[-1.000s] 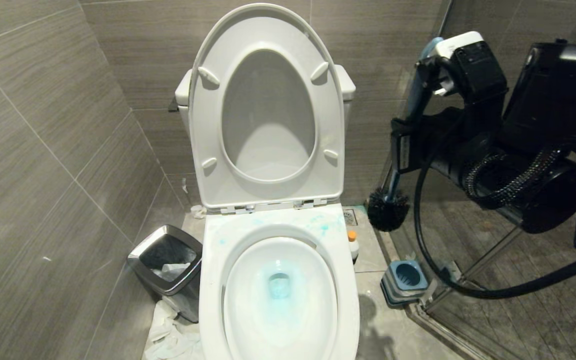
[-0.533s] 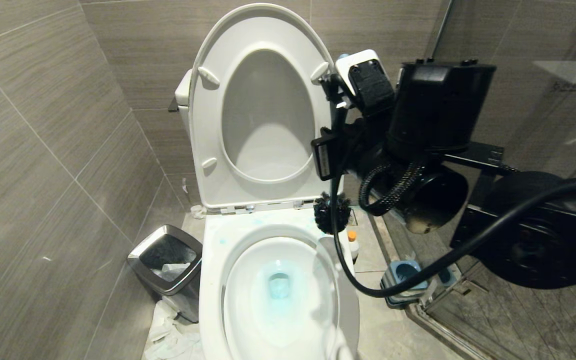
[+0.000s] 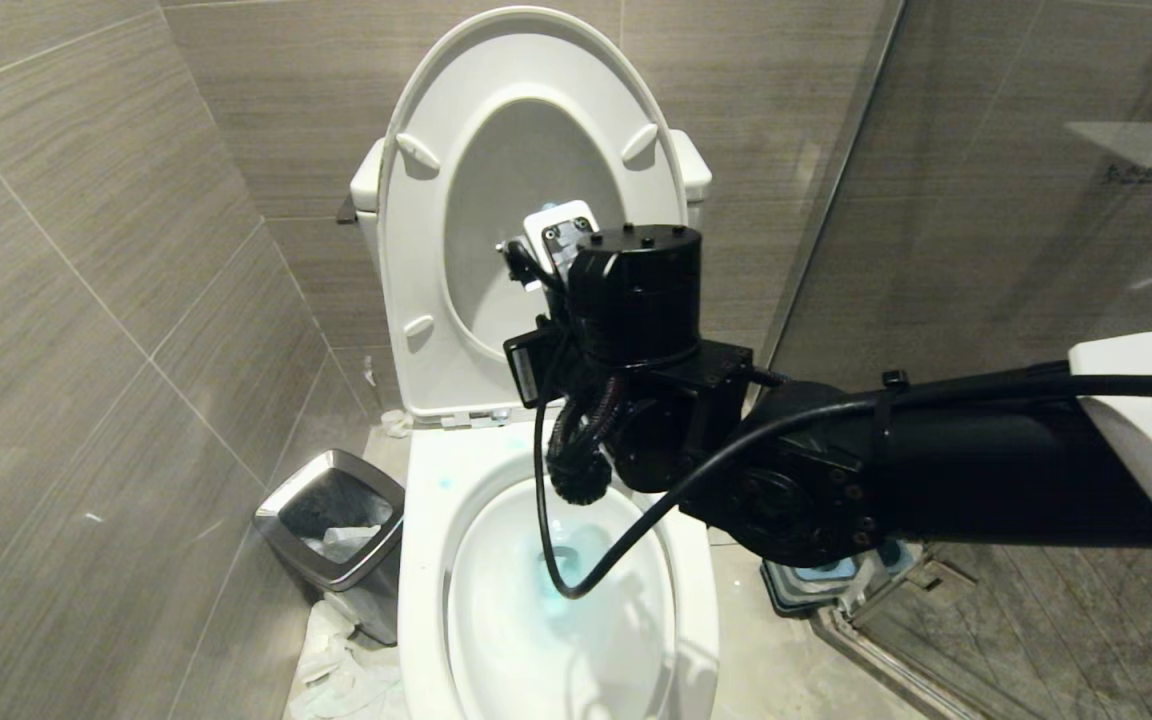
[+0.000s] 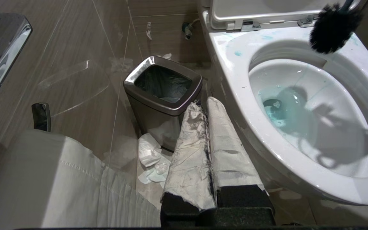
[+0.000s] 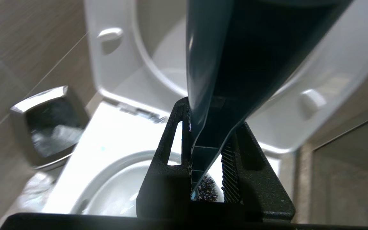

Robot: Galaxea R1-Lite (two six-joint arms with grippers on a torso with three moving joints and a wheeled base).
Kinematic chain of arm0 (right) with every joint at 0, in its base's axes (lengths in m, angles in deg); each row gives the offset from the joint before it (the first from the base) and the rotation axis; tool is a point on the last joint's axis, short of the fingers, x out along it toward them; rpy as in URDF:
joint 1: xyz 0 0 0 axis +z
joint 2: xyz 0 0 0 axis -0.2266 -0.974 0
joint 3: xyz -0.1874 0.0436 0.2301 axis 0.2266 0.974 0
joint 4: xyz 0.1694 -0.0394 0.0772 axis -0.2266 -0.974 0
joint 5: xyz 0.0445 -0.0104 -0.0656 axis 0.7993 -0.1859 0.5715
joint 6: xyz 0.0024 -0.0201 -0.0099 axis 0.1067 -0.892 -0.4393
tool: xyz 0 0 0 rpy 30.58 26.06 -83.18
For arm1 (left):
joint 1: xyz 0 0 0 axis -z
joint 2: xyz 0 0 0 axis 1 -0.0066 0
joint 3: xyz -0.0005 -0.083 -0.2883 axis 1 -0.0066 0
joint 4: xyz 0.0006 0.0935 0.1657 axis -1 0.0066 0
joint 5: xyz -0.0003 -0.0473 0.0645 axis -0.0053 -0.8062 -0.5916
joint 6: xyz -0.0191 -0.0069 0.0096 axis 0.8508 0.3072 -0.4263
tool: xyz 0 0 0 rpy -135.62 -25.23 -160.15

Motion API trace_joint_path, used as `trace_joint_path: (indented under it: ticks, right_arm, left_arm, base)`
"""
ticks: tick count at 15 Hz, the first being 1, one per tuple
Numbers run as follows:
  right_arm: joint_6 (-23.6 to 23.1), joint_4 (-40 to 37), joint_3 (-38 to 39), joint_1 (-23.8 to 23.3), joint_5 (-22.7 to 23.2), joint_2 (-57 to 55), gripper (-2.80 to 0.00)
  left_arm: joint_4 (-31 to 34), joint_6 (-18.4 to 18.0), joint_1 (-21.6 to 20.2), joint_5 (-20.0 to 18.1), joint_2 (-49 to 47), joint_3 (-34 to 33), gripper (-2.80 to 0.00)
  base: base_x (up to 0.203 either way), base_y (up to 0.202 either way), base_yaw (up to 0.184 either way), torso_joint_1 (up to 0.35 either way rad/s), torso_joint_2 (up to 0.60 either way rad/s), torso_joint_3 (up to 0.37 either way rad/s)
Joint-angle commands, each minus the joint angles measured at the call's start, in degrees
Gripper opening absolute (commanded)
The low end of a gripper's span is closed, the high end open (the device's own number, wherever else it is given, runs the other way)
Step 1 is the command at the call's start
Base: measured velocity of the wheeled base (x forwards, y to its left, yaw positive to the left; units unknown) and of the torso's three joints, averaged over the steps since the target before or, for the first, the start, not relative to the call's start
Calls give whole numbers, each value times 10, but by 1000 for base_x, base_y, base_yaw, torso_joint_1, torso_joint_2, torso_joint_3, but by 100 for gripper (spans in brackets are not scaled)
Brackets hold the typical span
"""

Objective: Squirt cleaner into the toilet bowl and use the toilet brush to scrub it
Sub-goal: Scrub the toilet bowl

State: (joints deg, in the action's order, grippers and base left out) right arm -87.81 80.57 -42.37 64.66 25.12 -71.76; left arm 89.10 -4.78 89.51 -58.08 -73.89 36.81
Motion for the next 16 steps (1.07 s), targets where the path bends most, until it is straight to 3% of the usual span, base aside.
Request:
trace_joint_path:
  ticks: [1,12,16]
  right_arm:
    - [37,-51,-47,13,-2,-47,-280]
    - [71,-57,-84,-7,6,-186,-280]
    - [79,-58,-136,-21,6,-241,-280]
  left_arm:
    - [0,0,-1,0,0,0,-280]
    - [0,0,0,0,0,0,-280]
    - [0,0,0,0,0,0,-280]
  base:
    - [0,0,0,0,0,0]
    - [0,0,0,0,0,0]
    - [0,0,0,0,0,0]
